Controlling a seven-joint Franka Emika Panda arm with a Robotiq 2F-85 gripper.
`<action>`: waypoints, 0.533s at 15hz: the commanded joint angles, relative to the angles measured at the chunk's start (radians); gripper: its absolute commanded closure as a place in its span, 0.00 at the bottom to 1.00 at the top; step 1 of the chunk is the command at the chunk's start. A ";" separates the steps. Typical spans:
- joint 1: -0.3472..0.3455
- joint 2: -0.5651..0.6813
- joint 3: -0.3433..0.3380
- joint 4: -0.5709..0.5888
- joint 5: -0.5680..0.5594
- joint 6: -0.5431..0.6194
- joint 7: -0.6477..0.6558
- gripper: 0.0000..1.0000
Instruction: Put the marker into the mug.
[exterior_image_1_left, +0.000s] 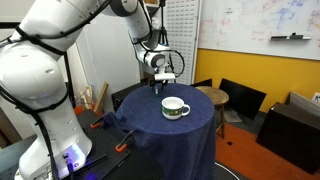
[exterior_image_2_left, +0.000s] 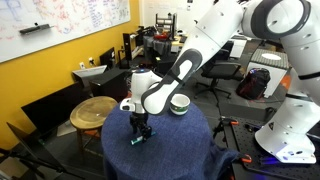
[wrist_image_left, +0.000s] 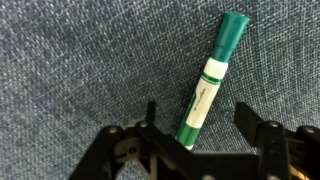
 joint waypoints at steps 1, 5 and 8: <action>-0.002 0.025 0.008 0.044 -0.036 -0.021 0.044 0.31; 0.001 0.035 0.007 0.054 -0.047 -0.021 0.047 0.62; 0.004 0.038 0.006 0.063 -0.051 -0.022 0.050 0.88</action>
